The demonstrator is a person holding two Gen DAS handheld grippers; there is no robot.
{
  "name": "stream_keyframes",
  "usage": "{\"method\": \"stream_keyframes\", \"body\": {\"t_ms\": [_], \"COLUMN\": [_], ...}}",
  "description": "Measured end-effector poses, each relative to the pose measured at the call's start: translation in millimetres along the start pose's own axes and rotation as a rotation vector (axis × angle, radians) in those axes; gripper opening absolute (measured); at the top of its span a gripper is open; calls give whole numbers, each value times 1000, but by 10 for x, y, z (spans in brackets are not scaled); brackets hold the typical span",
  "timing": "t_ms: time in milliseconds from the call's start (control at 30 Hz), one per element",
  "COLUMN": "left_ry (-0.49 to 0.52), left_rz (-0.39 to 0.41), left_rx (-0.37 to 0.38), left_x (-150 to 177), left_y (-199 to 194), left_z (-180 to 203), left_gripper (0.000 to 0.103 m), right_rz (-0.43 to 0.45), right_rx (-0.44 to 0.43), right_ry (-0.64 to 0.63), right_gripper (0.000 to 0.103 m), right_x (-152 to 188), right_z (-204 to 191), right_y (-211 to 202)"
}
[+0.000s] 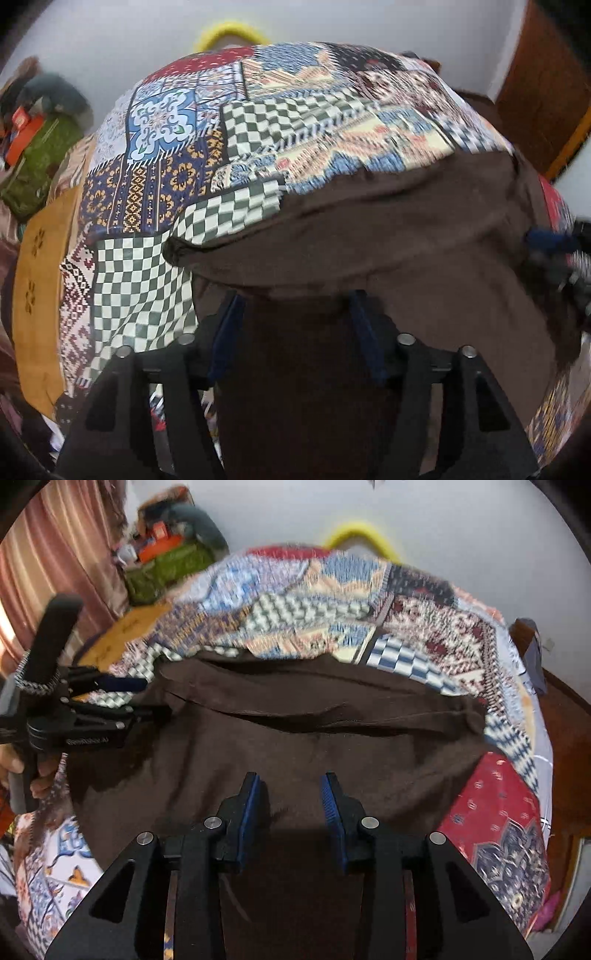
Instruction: Fold small clothes
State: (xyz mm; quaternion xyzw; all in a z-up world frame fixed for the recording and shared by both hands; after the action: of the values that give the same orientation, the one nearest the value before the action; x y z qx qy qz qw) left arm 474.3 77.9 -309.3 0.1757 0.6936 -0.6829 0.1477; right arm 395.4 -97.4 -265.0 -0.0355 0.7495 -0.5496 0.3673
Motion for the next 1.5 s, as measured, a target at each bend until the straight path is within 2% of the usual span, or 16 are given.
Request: {"method": "stream_keyframes", "body": {"t_ms": [167,267,333,400,500,667,767,833,900,1000,1033,1233,1267,1333,1400,1500], "left_ry": [-50,-85,-125,-125,-93,-53,-42,-47,-34,7,9,-78,-84,-93,-98,-94], "left_rz": [41,78,103,118,91,19,35,44,29,17,17,46,54,71,84,95], "left_rx": [-53,-130,-120,-100,-85,-51,-18,-4,-23,-133,-145,-114,-116,-123,-131,-137], "left_x": [-313,-476,-497,-433,-240,304,616,819,984,1166,1199,1320,1318,1310,1293,1245], "left_y": [65,32,-64,-167,-244,-360,-522,-601,-603,-616,-634,-944,-989,-1082,-1143,-1190], "left_z": [-152,-336,-453,-510,-527,-451,-382,-361,-345,-401,-427,-623,-655,-710,-748,-781], "left_gripper": [63,63,63,63,64,64,76,82,84,84,84,84,85,85,86,86], "right_rz": [-17,65,156,208,244,220,200,189,162,118,106,91,116,145,156,178], "right_rx": [2,42,25,2,26,75,78,78,74,18,-5,-99,-119,-147,-147,-159], "right_ry": [32,56,104,132,107,62,71,89,126,220,254,442,458,482,480,454], "right_gripper": [31,31,31,39,43,51,65,67,67,67,67,69,68,55,25,11], "right_x": [-294,-516,-607,-595,-432,33,396,617,851,1120,1170,1137,1066,952,866,778], "right_z": [105,151,173,159,131,77,59,35,23,12,9,76,73,39,5,-49], "right_y": [187,118,-81,-245,-480,-719,-819,-853,-862,-803,-774,-526,-514,-477,-426,-394]}}
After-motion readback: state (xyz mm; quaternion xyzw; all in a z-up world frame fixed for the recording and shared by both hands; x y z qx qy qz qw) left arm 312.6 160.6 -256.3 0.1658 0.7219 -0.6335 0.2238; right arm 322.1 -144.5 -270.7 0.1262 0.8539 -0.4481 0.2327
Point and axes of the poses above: each gripper's, at about its wrist camera, not at the fingertips, and y roughly the way its jaws point, z to its right, x to its underside, the point moved 8 cm from there along y, roughly the way its jaws point, and after that the axes turned 1 degree about -y, right-handed, at the moved point
